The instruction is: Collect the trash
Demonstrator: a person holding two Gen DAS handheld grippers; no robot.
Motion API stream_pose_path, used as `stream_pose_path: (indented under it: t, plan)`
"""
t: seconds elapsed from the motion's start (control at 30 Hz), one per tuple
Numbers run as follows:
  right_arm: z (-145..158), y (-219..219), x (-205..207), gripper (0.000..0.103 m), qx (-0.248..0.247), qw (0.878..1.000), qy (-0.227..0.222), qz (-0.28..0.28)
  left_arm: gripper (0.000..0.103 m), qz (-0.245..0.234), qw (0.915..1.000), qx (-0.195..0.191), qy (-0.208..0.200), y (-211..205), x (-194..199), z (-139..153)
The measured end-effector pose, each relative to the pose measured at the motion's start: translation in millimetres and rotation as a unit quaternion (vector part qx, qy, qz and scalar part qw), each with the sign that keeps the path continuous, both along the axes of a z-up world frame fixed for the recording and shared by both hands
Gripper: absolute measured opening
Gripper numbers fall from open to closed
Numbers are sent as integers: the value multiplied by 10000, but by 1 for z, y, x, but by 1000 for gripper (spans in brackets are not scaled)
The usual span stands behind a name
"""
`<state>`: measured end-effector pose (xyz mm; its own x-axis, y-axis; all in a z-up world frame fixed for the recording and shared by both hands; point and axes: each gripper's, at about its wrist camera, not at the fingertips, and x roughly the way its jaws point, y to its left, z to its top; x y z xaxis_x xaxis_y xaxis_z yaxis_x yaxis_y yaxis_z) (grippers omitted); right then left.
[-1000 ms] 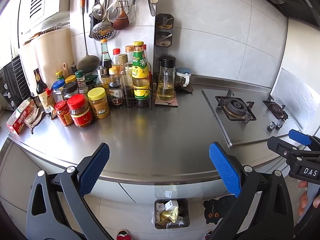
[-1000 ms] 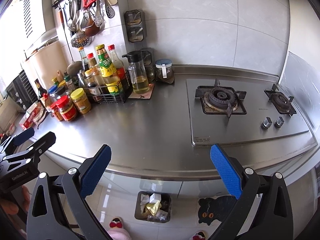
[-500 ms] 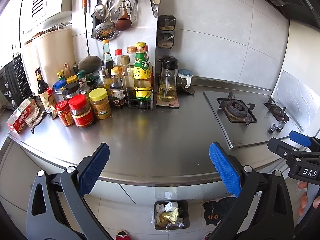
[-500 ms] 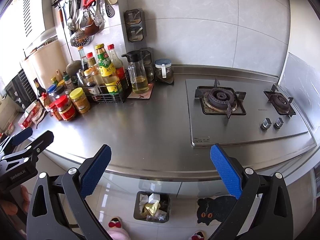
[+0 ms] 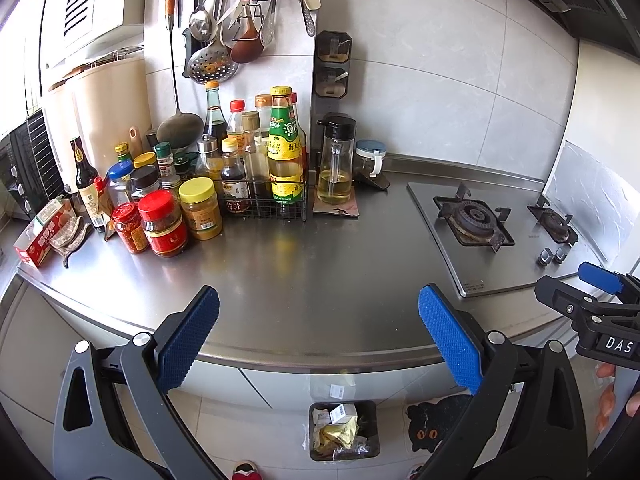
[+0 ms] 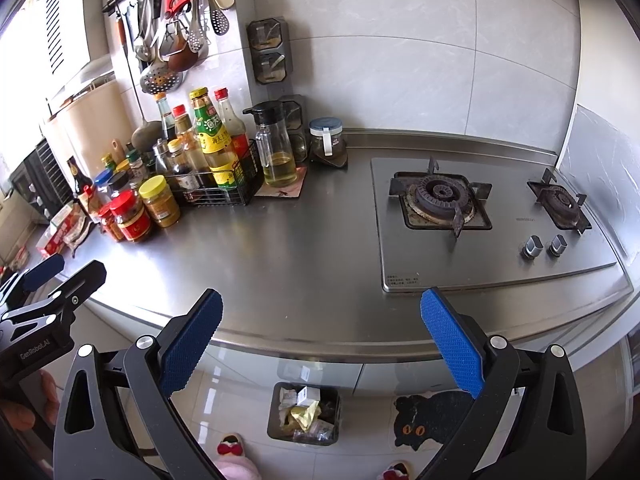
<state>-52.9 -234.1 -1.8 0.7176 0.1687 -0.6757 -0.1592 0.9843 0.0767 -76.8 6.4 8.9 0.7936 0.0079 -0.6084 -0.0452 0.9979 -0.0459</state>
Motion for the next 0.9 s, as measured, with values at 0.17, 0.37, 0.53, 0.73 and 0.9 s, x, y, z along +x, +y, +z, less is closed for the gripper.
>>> stream_pose_path:
  t: [0.17,0.37,0.53,0.73,0.9]
  plan:
    - [-1,-1,-1,100,-9,10000,19,-23,95,14,10000,-9,-2,1,-1,0]
    - [-2,-2,-1,100,-8,10000,38,-5,95,9,10000,-19,23,1,-1,-1]
    - [-4,-2,1,100,-12,9999,106,-25,95,-35,10000,-3,0,-1,-2,-2]
    - [-6,0,1,100,-7,9999,105,21,95,-31,9999,76,-104,-3,-5,0]
    - [-7,3,2,100,-7,9999,136,54,95,119,9999,-23,9,1,-2,-3]
